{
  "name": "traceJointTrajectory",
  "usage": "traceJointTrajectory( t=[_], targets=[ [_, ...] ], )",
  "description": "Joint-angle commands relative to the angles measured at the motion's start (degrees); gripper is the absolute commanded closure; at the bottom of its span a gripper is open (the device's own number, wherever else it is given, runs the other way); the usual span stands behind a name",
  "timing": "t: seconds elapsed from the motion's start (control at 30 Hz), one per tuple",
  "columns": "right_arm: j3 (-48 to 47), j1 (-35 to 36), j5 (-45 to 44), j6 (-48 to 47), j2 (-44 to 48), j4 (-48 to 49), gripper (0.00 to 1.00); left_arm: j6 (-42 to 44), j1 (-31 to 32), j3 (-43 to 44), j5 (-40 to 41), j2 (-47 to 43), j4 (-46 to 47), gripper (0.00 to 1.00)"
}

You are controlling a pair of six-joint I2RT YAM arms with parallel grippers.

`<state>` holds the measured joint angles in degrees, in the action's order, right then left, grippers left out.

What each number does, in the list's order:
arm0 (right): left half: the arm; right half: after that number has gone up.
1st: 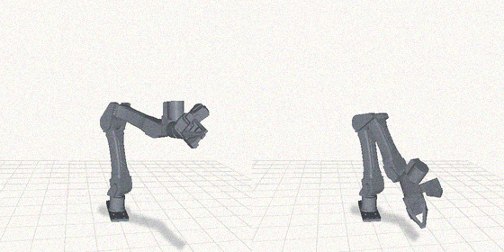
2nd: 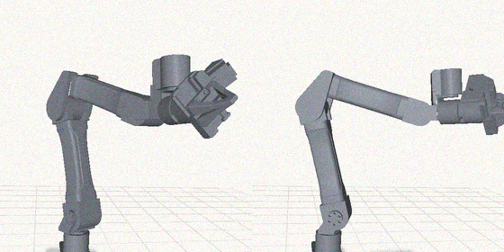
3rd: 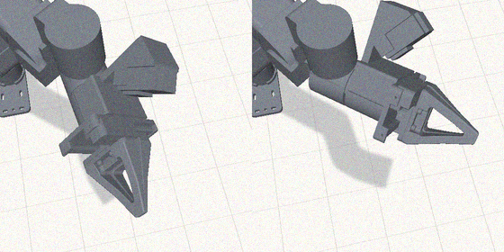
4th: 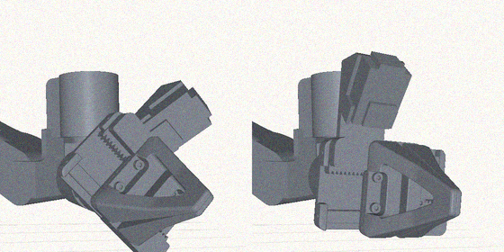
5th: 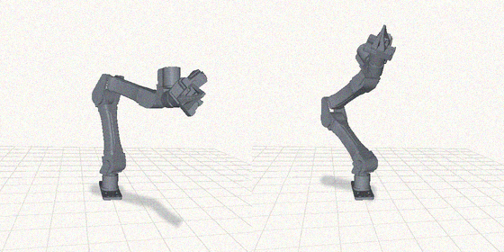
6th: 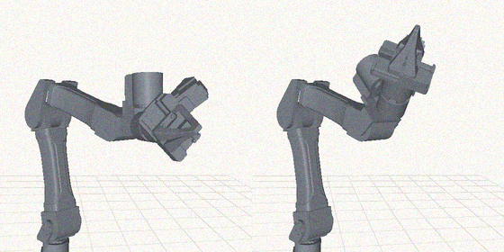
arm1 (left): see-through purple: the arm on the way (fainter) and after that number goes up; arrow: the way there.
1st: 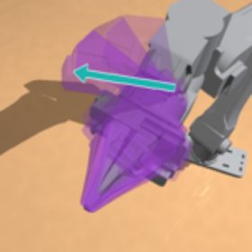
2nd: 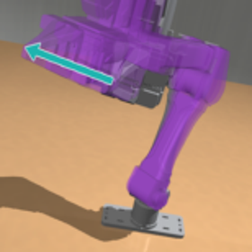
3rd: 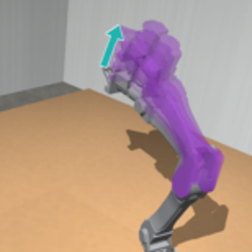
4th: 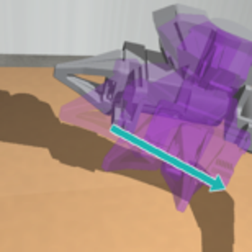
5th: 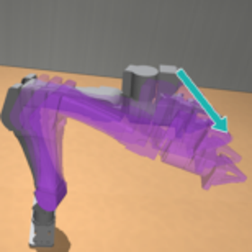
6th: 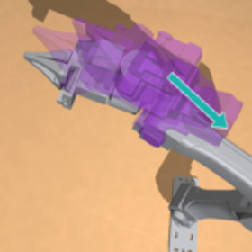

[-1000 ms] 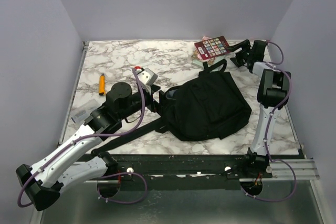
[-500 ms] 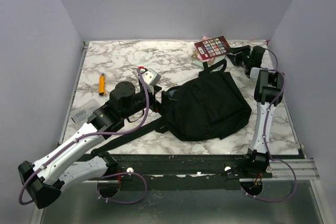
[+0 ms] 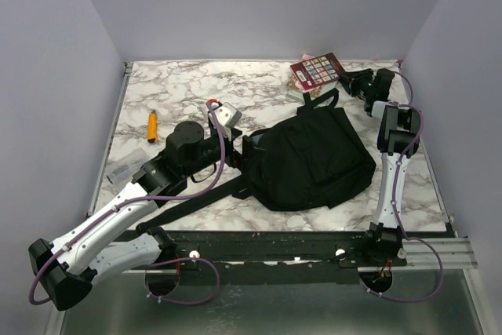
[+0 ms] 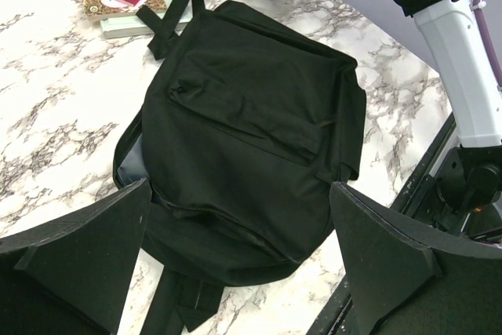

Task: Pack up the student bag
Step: Pick up the book from the center of the board.

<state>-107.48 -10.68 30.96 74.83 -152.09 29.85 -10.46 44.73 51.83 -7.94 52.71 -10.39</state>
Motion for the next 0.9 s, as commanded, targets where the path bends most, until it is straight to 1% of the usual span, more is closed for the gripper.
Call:
traceJointTrajectory(
  t=[0.0,0.1,0.17,0.23,0.3,0.37,0.4,0.43,0.57,0.7,0.87],
  targets=[
    [-4.05,-0.4,-0.18,-0.96,-2.88,-1.54,0.65,-0.53,-0.43,0.46,-1.36,0.55,0.79,0.02],
    [-4.99,-0.55,-0.86,-0.9,-3.21,-1.81,0.64,-0.81,-0.5,0.47,-1.8,0.85,0.85,0.02],
    [-6.35,-0.71,-0.82,-0.99,-3.76,-2.12,0.61,-0.93,-0.61,0.55,-2.06,1.04,0.88,0.02],
    [-7.66,-0.88,-0.81,-0.76,-4.3,-2.56,0.62,-1.0,-0.61,0.55,-2.2,1.18,0.88,0.02],
    [-8.42,-1.03,-0.81,-0.49,-4.61,-2.64,0.72,-1.08,-0.69,0.55,-2.43,1.41,0.98,0.02],
    [-8.52,-1.14,-0.81,-0.56,-4.35,-2.21,0.89,-1.21,-0.78,0.55,-2.6,1.6,0.93,0.02],
    [-8.23,-1.15,-0.7,-0.52,-3.92,-1.89,0.96,-1.22,-0.81,0.55,-2.75,1.72,0.97,0.02],
    [-7.32,-1.19,-0.56,-0.2,-3.08,-1.17,0.99,-1.37,-0.87,0.55,-2.9,1.95,0.97,0.02],
    [-0.25,-1.34,0.33,1.79,2.88,3.86,0.99,-2.12,-1.05,0.64,-3.67,2.57,1.07,0.02],
    [12.26,-1.45,1.61,7.95,11.88,14.38,0.99,-4.09,-1.74,0.55,-5.32,2.97,1.55,0.02],
    [23.82,-2.73,0.95,15.49,22.51,25.23,1.0,-9.3,-5.64,0.1,-10.69,3.74,3.26,0.02]
  ],
)
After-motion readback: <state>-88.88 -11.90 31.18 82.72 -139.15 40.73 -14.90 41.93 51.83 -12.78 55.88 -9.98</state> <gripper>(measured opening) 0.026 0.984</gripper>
